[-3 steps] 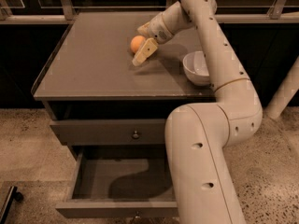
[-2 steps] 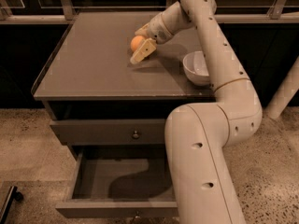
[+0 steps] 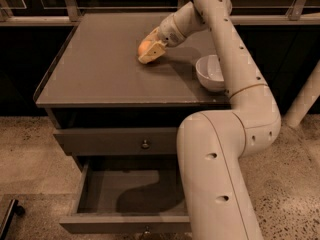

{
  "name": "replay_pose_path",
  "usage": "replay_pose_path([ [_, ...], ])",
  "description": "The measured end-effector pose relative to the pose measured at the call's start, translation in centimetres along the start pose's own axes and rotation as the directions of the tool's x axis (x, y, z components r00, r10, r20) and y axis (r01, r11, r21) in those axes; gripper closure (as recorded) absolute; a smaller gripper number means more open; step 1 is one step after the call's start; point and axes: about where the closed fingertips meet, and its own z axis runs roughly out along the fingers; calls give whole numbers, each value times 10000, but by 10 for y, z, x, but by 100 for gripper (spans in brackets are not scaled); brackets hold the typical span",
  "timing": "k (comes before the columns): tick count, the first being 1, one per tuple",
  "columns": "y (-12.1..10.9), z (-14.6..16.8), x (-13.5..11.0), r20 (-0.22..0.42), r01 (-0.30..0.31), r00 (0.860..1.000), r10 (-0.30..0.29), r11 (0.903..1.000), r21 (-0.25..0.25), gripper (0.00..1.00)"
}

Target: Place orange into middle drawer

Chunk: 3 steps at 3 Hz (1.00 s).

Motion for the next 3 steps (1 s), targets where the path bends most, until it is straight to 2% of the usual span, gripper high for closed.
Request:
replay_pose_path([
  [1, 0, 0, 0, 0, 0, 10000, 0, 10000, -1, 88],
  [2, 8, 7, -2, -100, 38, 9999, -42, 9993, -375, 100],
  [3, 32, -6, -5, -454, -196, 9989, 147, 9938, -1092, 100],
])
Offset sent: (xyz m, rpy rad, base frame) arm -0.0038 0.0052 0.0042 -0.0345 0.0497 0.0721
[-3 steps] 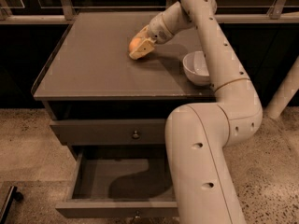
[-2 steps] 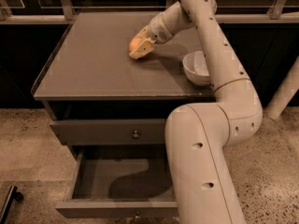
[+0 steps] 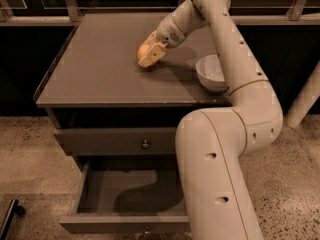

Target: Place orange into middle drawer

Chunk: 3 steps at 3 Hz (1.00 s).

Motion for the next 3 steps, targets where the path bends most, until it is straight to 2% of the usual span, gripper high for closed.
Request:
replay_pose_path([
  [1, 22, -27, 2, 38, -561, 9984, 562, 9979, -337, 100],
  [2, 42, -72, 2, 312, -1225, 9920, 1222, 9924, 80, 100],
  [3, 67, -145, -25, 1168, -1136, 9885, 957, 9809, 1578, 100],
])
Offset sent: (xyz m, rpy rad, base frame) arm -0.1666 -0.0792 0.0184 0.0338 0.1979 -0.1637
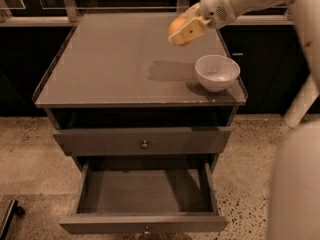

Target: Place orange into middle drawer

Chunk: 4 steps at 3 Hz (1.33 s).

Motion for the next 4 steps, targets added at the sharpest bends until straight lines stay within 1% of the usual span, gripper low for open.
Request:
replay_pose_path([
  [1, 35, -65, -39, 911, 217, 9952, -363, 9874, 1569, 100],
  [2, 44, -72, -35, 1225, -76, 9923, -174, 9796, 2010, 100],
  [3, 43, -71, -34, 1220, -91, 9924, -156, 9798, 1998, 100],
  [4, 55, -61, -33, 1311, 1, 9910, -273, 9792, 2030, 100],
])
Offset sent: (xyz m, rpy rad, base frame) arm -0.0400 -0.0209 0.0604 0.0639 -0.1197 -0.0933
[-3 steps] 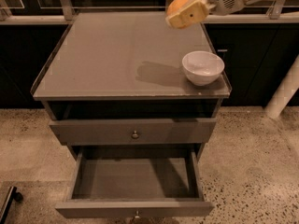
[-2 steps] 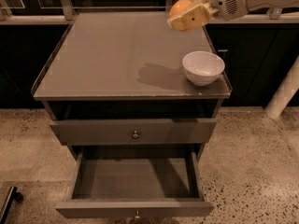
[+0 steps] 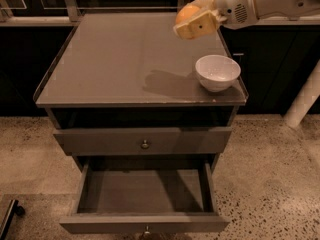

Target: Place orange into middle drawer

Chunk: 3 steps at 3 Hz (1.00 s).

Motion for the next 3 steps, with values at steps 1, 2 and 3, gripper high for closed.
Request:
replay_pose_path([
  [1, 31, 1, -7, 885, -256, 9958, 231, 9993, 271, 100],
  [2, 58, 9, 17, 1754, -1249, 9780, 1133, 9906, 565, 100],
  [3, 86, 17, 60, 2245, -2844, 9383, 2631, 9563, 681, 100],
])
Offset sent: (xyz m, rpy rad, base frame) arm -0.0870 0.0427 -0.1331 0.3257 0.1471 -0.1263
